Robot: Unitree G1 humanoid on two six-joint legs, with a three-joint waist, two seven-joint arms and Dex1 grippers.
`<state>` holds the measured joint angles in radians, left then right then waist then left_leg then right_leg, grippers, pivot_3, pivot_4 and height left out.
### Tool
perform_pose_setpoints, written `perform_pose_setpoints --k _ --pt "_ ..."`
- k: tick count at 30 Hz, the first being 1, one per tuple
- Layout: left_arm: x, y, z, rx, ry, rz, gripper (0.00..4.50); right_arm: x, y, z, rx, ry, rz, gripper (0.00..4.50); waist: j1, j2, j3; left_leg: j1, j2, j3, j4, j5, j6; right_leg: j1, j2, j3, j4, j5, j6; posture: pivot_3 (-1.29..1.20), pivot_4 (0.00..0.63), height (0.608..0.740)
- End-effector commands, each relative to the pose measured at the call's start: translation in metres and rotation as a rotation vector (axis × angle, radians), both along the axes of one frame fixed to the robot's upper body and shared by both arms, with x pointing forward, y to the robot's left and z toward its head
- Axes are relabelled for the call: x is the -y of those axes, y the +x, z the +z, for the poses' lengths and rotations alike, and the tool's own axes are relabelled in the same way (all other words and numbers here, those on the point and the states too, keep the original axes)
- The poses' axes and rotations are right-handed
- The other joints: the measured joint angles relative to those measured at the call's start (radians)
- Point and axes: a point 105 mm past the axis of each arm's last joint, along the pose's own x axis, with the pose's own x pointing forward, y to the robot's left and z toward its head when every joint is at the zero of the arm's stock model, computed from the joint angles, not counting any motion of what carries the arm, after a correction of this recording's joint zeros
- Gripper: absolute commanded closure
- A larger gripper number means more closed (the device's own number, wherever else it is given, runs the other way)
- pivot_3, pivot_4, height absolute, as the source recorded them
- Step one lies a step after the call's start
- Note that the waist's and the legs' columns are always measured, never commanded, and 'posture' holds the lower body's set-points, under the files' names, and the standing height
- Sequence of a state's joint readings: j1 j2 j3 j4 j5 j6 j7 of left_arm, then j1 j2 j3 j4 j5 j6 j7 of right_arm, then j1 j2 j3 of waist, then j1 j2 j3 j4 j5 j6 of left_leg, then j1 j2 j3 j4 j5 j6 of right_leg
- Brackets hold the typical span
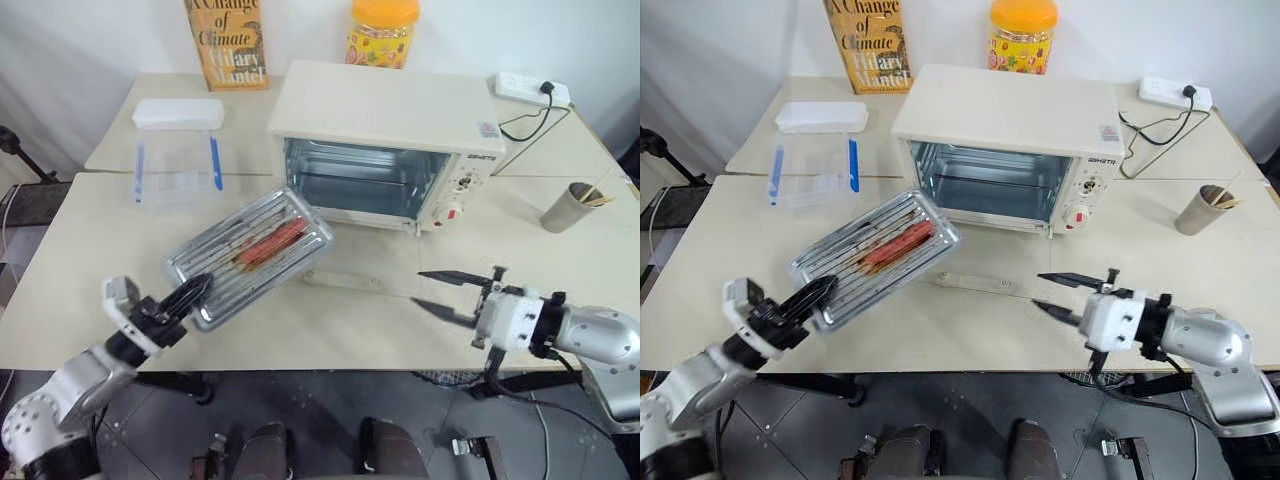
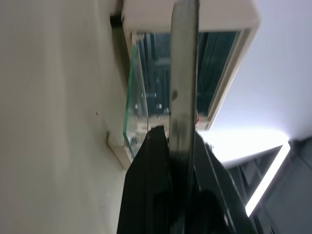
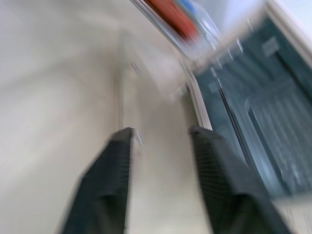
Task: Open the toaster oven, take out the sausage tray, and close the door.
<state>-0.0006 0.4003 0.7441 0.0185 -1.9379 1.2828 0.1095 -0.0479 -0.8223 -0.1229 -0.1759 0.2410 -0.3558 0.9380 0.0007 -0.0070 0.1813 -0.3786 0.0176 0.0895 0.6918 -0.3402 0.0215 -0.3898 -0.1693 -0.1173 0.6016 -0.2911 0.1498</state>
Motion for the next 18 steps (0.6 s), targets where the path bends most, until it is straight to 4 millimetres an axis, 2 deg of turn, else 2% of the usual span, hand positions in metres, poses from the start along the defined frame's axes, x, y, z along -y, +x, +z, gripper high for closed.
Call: perform_pose_setpoints --k 1,2,6,10,14,18 --pt "-0.023 -0.022 0.011 0.083 -0.037 0.120 4.50 0.037 0.015 -0.008 -0.120 0.131 -0.137 4.03 -0.001 0.000 0.000 0.003 0.000 0.001 -0.001 0.000 0.000 0.001 0.000 0.001 0.000 0.000 0.000 0.00 0.150 0.740" --pt "-0.027 -0.026 0.008 0.072 -0.040 0.164 4.50 0.046 0.021 -0.011 -0.155 0.179 -0.180 4.42 -0.002 0.000 0.000 0.005 0.000 0.002 -0.003 0.000 0.000 0.004 0.000 0.002 -0.002 0.000 0.000 0.00 0.150 0.740" --pt "-0.034 -0.037 0.000 0.066 -0.100 0.325 4.50 0.053 0.025 -0.037 -0.347 0.217 -0.181 4.46 -0.001 0.000 0.000 0.010 0.004 0.002 -0.004 -0.002 0.000 0.008 0.000 0.002 -0.006 0.000 -0.001 0.00 0.150 0.740" --pt "-0.030 -0.040 -0.003 0.064 -0.141 0.406 4.50 0.055 0.038 -0.050 -0.401 0.237 -0.210 4.46 -0.001 0.000 -0.001 0.010 0.007 0.002 -0.004 -0.003 -0.001 0.010 0.001 0.001 -0.008 0.000 -0.001 0.00 0.150 0.740" --pt "-0.035 -0.033 0.003 0.071 -0.176 0.496 4.50 0.037 0.045 -0.057 -0.487 0.251 -0.107 4.46 -0.002 0.000 -0.001 0.010 0.007 0.003 -0.004 -0.004 -0.001 0.010 0.002 0.002 -0.008 0.000 -0.001 0.00 0.150 0.740" --pt "-0.039 -0.030 0.005 0.068 -0.169 0.519 4.50 0.023 0.046 -0.056 -0.558 0.266 -0.010 4.46 0.000 0.000 -0.001 0.010 0.007 0.003 -0.004 -0.004 -0.001 0.010 0.003 0.001 -0.009 0.000 -0.001 0.00 0.150 0.740"
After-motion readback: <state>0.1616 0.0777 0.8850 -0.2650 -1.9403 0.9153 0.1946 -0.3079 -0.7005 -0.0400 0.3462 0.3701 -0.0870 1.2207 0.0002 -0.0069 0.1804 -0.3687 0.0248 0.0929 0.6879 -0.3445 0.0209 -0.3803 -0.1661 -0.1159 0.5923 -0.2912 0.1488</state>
